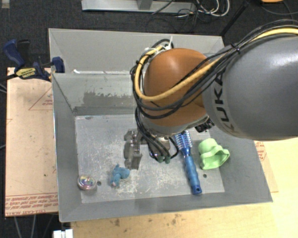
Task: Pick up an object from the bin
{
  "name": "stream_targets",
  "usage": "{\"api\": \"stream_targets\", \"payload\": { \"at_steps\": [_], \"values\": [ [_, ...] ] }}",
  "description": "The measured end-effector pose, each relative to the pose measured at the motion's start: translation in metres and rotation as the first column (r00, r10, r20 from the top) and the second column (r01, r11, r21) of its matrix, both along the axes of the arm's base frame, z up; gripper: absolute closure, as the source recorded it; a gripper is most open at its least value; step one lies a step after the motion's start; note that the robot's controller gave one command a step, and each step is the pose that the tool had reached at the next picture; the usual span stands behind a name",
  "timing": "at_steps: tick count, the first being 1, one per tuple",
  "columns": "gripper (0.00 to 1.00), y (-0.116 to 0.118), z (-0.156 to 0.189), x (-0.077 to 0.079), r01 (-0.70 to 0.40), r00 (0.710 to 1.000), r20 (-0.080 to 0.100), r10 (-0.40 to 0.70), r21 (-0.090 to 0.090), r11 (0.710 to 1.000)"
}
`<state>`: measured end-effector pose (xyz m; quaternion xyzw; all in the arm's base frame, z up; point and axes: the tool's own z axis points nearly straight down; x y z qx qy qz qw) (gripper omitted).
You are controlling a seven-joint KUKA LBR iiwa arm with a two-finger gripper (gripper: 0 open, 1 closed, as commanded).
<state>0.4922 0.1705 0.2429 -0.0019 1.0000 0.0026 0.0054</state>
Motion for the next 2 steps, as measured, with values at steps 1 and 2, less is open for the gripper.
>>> {"api": "stream_targets", "payload": {
  "at_steps": [1,2],
  "values": [
    [1.0,0.019,0.104,0.059,-0.036,0.999,0.004,0.036,-0.001,0.999],
    [1.0,0.085,0.0,0.057,-0.179,0.984,-0.016,0.179,-0.004,0.984]
  ]
}}
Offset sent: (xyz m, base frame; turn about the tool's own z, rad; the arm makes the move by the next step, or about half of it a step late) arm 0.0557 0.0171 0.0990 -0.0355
